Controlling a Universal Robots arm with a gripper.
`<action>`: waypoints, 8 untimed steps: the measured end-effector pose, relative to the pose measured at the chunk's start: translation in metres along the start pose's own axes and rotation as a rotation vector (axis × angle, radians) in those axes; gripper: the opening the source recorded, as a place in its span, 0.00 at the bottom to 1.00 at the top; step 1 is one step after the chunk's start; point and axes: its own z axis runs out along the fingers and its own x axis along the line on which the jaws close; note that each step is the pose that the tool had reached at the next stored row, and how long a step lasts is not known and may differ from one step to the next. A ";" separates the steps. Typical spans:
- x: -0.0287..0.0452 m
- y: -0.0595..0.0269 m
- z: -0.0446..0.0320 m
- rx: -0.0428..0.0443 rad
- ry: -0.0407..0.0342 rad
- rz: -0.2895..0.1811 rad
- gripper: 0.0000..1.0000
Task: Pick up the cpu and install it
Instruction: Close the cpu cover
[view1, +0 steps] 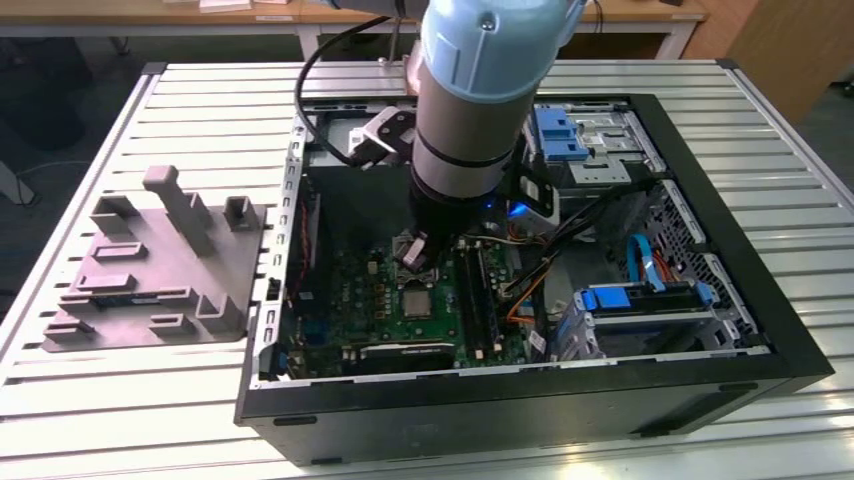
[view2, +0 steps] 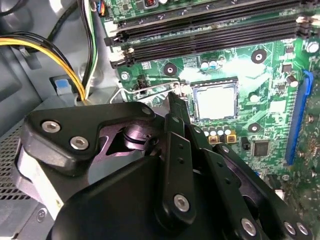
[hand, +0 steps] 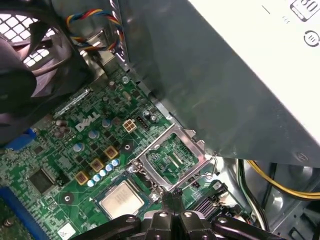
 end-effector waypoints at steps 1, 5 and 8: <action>-0.0005 -0.0005 0.0001 -0.0033 -0.0032 -0.004 0.11; -0.0033 -0.0029 0.0007 -0.0153 -0.0163 -0.012 0.11; -0.0079 -0.0047 0.0016 -0.0167 -0.0170 -0.014 0.11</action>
